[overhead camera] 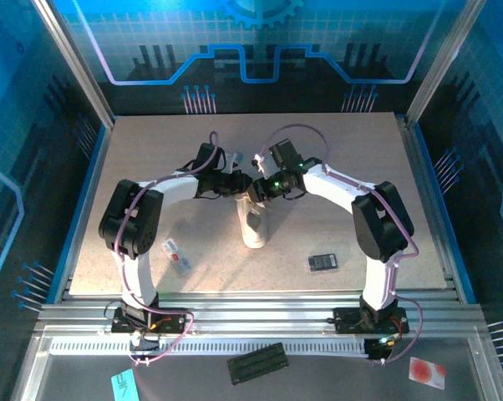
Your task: Tie the shoes
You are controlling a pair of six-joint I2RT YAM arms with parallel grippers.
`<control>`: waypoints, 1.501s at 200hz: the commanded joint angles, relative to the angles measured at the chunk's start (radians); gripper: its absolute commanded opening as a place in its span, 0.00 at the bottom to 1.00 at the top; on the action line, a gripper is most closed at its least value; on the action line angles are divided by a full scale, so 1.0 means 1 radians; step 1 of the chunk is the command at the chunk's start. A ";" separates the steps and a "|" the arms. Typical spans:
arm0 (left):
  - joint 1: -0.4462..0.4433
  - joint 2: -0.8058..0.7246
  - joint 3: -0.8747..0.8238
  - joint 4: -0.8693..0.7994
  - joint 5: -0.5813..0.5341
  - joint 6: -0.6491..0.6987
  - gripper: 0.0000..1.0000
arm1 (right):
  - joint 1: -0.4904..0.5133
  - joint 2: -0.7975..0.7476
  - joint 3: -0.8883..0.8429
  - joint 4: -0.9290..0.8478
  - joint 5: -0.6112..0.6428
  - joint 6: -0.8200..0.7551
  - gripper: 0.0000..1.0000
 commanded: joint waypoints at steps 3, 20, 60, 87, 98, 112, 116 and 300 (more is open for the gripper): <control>-0.006 -0.013 0.035 -0.011 0.025 -0.002 0.03 | 0.011 0.025 -0.006 0.031 -0.023 0.004 0.43; -0.006 -0.026 0.036 -0.019 0.024 0.003 0.00 | 0.011 0.043 0.005 0.030 -0.015 0.009 0.40; 0.006 -0.058 0.040 -0.061 0.013 0.027 0.00 | 0.008 0.069 0.029 -0.013 0.012 -0.006 0.23; 0.029 -0.087 0.038 -0.093 -0.006 0.050 0.00 | 0.002 0.052 -0.013 -0.007 0.020 -0.015 0.23; 0.038 -0.095 0.037 -0.107 -0.011 0.062 0.00 | -0.002 0.047 -0.029 -0.007 0.019 -0.015 0.23; 0.049 -0.103 0.038 -0.123 -0.018 0.078 0.00 | -0.006 0.042 -0.045 -0.007 0.023 -0.019 0.23; 0.052 -0.106 0.037 -0.128 -0.020 0.082 0.00 | -0.005 0.041 -0.048 -0.006 0.022 -0.020 0.22; 0.156 -0.159 -0.065 -0.115 -0.099 0.114 0.00 | -0.026 0.043 0.001 -0.062 0.031 -0.072 0.27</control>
